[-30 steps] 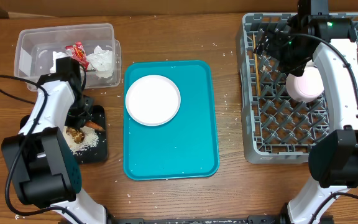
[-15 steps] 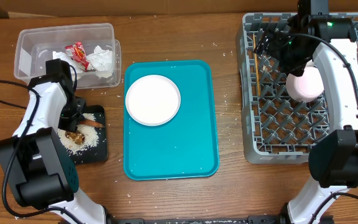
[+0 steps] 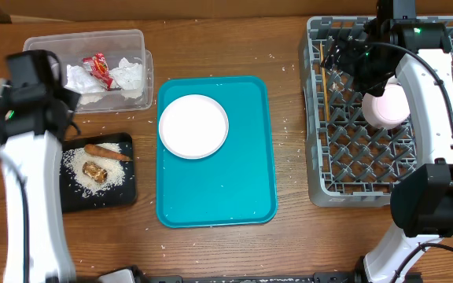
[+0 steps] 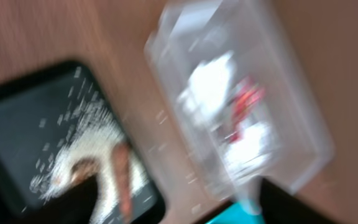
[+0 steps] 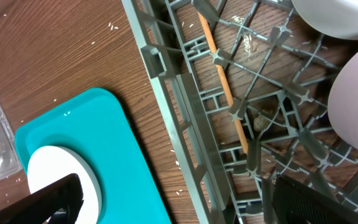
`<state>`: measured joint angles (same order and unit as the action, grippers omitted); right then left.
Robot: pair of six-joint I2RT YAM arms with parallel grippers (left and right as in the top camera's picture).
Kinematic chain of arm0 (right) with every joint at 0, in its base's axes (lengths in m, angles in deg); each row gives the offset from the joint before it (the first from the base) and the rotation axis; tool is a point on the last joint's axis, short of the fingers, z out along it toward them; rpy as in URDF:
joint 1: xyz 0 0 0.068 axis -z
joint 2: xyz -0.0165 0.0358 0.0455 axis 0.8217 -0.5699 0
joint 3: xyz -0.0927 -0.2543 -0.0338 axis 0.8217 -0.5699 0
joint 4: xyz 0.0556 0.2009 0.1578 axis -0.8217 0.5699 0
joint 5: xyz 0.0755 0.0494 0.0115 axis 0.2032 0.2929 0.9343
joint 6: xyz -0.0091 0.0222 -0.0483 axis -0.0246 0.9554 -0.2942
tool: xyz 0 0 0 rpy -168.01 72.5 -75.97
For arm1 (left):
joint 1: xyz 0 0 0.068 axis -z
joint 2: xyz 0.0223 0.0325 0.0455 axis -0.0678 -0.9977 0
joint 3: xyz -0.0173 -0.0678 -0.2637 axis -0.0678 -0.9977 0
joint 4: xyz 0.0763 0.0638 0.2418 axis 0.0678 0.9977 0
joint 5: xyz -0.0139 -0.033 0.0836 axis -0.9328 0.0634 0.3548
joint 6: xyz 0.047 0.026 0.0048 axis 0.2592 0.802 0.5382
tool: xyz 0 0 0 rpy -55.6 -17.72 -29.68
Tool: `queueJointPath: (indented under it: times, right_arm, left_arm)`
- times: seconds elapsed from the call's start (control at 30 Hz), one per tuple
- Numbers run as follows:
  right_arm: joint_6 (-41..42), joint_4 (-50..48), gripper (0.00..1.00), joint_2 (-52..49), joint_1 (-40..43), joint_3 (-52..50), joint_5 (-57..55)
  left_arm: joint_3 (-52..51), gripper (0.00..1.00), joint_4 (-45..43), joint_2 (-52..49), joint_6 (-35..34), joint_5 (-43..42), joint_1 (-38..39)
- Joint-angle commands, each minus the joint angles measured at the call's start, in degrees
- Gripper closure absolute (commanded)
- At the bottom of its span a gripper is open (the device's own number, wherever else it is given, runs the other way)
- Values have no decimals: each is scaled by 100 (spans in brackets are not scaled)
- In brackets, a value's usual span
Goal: Sort waste into correct bins and load items into the dishwasher
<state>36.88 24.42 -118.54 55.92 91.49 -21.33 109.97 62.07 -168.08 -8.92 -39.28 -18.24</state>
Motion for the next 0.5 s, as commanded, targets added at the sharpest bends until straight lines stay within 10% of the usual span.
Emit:
queueJointPath:
  times: [0.0,0.47]
  right_arm:
    - [28,-17,0,92,11,122,-39]
    - [26,-144,0,92,9,122,420]
  left_arm:
    - [28,0,17,190,59,496,-31]
    - [22,0,308,-138,57,407,-26]
